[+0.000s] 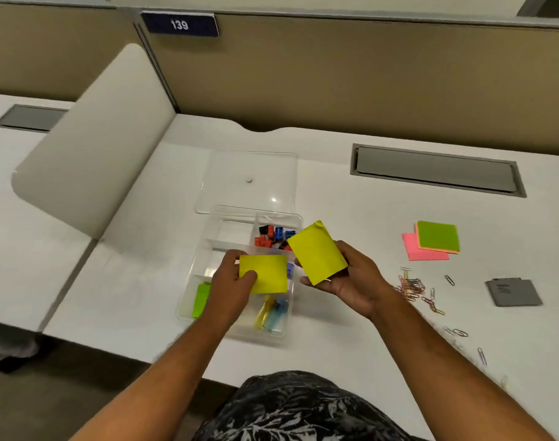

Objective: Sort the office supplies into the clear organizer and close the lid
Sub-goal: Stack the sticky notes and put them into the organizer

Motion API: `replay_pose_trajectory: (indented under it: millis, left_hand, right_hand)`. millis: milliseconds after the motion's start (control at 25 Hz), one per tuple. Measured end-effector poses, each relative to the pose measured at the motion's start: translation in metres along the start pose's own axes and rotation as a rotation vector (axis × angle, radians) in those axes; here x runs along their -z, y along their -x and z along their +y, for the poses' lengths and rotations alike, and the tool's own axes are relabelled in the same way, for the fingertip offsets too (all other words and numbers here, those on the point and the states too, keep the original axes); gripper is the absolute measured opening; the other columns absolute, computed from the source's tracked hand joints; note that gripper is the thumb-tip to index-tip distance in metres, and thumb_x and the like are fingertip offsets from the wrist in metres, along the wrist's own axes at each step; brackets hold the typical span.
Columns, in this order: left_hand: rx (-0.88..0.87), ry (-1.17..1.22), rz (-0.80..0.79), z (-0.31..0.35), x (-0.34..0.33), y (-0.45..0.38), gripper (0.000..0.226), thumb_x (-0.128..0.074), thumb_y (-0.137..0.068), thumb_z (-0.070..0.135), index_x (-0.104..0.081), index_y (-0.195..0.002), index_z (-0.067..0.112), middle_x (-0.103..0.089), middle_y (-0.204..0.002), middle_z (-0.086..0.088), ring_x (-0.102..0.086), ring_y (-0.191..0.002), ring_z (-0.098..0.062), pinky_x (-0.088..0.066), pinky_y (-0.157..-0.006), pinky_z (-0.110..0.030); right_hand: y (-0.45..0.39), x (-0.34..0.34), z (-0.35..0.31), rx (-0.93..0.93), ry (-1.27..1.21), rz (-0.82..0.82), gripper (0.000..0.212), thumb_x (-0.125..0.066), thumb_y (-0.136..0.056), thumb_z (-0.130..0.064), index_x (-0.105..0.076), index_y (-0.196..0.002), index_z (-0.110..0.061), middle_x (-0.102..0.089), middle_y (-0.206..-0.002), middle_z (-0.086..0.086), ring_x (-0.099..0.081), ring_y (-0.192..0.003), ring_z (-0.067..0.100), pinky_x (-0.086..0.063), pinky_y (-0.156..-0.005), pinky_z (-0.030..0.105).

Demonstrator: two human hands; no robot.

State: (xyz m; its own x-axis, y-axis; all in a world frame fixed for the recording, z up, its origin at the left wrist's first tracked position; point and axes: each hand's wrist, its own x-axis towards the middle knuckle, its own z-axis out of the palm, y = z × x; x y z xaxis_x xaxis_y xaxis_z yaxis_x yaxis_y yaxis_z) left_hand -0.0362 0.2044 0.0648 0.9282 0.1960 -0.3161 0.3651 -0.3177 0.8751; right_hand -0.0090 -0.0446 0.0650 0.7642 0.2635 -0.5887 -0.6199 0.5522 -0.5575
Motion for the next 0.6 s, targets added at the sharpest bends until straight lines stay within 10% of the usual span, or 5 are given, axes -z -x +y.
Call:
replay_pose_trajectory:
  millis: [240, 400, 600]
  left_hand:
    - [-0.004, -0.180, -0.028, -0.049, 0.129, -0.028, 0.015, -0.054, -0.070, 0.024, -0.058, -0.083, 0.016, -0.058, -0.075, -0.010, -0.051, -0.069, -0.019, -0.037, -0.063, -0.034]
    - [-0.031, -0.397, -0.182, -0.065, 0.144, -0.040, 0.009, -0.056, -0.076, 0.028, -0.060, -0.078, 0.020, -0.062, -0.071, -0.002, -0.057, -0.072, -0.022, -0.041, -0.063, -0.037]
    - [-0.056, -0.453, -0.196, -0.075, 0.139, -0.052, 0.003, -0.063, -0.090, 0.020, -0.063, -0.087, 0.022, -0.068, -0.073, -0.001, -0.063, -0.076, -0.023, -0.043, -0.062, -0.032]
  right_hand:
    - [-0.018, -0.070, 0.069, -0.055, -0.026, -0.063, 0.042, -0.047, -0.108, -0.032, -0.056, -0.139, -0.005, -0.066, -0.132, 0.028, -0.065, -0.122, 0.048, -0.047, -0.104, 0.068]
    - [-0.033, -0.094, 0.093, 0.049, 0.176, 0.110, 0.024, -0.052, -0.108, -0.026, -0.059, -0.125, -0.010, -0.064, -0.133, 0.020, -0.070, -0.114, 0.038, -0.064, -0.079, 0.046]
    - [-0.039, -0.119, 0.107, 0.207, 0.504, 0.219, 0.023, -0.057, -0.100, -0.003, -0.065, -0.117, -0.017, -0.066, -0.127, 0.011, -0.069, -0.114, 0.027, -0.064, -0.087, 0.044]
